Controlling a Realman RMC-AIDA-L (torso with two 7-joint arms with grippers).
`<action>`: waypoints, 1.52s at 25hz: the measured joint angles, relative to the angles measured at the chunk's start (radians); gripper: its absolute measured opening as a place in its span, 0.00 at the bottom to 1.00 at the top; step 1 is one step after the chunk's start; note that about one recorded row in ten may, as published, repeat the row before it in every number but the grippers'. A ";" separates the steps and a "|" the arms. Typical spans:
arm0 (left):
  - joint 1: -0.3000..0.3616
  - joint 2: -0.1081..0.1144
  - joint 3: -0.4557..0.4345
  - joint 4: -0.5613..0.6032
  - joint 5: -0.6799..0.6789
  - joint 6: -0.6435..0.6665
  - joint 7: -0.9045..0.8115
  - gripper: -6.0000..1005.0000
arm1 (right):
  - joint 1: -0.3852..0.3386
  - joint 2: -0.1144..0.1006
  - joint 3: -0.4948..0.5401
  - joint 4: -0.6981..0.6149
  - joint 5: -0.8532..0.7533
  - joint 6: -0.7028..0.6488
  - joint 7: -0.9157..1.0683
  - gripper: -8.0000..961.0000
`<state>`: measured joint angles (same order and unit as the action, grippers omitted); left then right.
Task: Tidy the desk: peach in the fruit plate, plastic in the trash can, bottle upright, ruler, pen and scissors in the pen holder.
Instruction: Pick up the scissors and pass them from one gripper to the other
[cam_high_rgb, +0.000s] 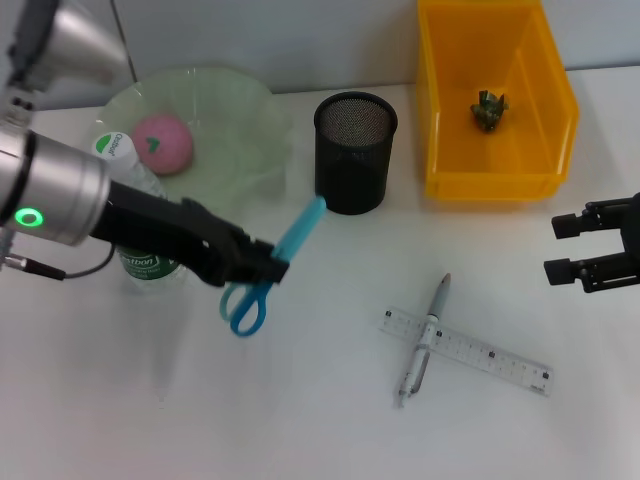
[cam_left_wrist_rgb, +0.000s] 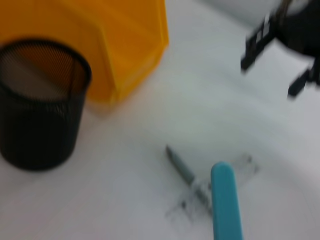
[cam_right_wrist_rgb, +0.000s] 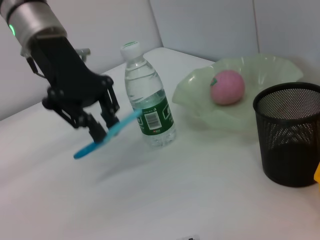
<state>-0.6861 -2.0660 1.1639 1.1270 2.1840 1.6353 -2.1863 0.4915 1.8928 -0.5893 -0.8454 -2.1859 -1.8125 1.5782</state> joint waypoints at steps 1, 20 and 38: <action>0.007 0.000 -0.026 -0.002 -0.020 0.003 0.008 0.24 | -0.004 0.001 0.000 0.001 0.000 0.002 -0.002 0.79; 0.103 0.001 -0.095 -0.096 -0.443 0.019 0.178 0.24 | -0.007 0.012 -0.006 0.008 -0.002 0.002 -0.021 0.79; 0.150 0.000 -0.099 -0.320 -0.880 0.046 0.351 0.24 | -0.023 0.080 0.041 0.037 0.172 0.008 -0.187 0.79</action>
<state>-0.5357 -2.0657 1.0645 0.8070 1.3044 1.6808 -1.8352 0.4686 1.9728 -0.5485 -0.8081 -2.0143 -1.8043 1.3911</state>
